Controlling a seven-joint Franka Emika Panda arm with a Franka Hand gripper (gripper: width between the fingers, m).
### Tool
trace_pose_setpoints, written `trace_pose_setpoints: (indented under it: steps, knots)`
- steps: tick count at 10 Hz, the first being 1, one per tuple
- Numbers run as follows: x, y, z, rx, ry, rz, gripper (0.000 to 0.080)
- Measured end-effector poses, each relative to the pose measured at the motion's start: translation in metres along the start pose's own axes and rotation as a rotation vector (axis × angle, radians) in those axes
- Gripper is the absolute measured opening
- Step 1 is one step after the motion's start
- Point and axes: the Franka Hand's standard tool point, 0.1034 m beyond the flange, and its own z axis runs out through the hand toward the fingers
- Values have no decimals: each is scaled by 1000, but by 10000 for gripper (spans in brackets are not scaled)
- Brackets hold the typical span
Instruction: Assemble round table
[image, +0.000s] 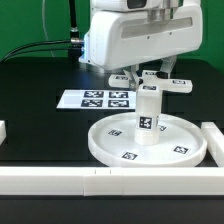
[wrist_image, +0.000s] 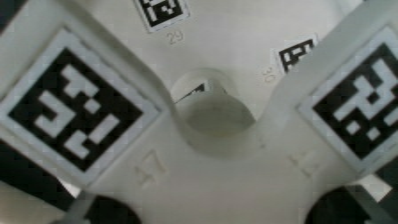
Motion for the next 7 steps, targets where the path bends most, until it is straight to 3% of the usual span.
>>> trace_pose_setpoints:
  steps: [3, 7]
  knots:
    - [0, -1, 0, 13, 8, 257, 445]
    - [-2, 2, 2, 76, 29, 738, 445]
